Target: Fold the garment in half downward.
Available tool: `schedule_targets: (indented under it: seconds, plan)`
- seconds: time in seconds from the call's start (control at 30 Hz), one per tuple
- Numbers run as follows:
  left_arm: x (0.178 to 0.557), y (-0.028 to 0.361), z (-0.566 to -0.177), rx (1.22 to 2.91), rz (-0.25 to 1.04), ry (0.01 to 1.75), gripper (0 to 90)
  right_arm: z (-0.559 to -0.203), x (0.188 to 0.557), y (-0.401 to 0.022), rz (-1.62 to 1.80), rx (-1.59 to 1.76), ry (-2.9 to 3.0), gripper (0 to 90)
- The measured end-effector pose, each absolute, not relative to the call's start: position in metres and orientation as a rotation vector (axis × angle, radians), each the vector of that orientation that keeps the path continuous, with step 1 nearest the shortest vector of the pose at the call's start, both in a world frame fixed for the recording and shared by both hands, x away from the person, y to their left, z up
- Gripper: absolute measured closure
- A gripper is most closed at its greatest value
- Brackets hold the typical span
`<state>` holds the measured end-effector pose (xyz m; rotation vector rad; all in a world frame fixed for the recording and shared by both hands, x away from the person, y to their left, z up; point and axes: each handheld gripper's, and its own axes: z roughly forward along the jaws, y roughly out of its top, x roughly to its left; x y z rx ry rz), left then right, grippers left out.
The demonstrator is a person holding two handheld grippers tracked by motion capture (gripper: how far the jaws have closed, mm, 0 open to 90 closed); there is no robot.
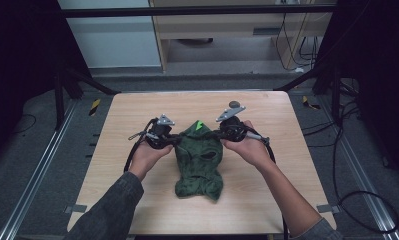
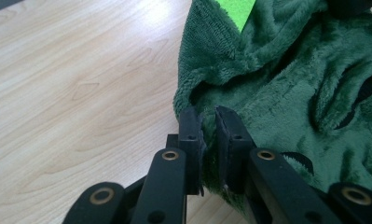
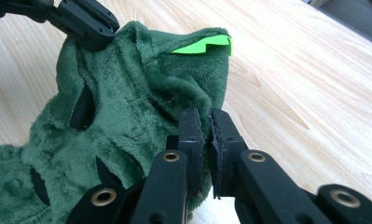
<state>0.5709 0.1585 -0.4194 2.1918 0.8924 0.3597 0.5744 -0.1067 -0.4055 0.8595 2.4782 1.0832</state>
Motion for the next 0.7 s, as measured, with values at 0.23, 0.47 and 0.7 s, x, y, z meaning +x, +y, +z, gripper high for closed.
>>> schedule_targets:
  seconds: [0.23,0.47,0.7]
  plan:
    - [0.572,0.161,-0.414,2.185,0.373,0.896,81.1,-0.401,0.575,-0.106,1.093,0.849,2.463,84.5]
    - [0.574,0.161,-0.408,2.191,0.387,0.888,81.1,-0.398,0.576,-0.104,1.091,0.837,2.455,84.5]
    - [0.579,0.162,-0.402,2.182,0.399,0.893,81.2,-0.393,0.578,-0.104,1.097,0.837,2.44,84.5]
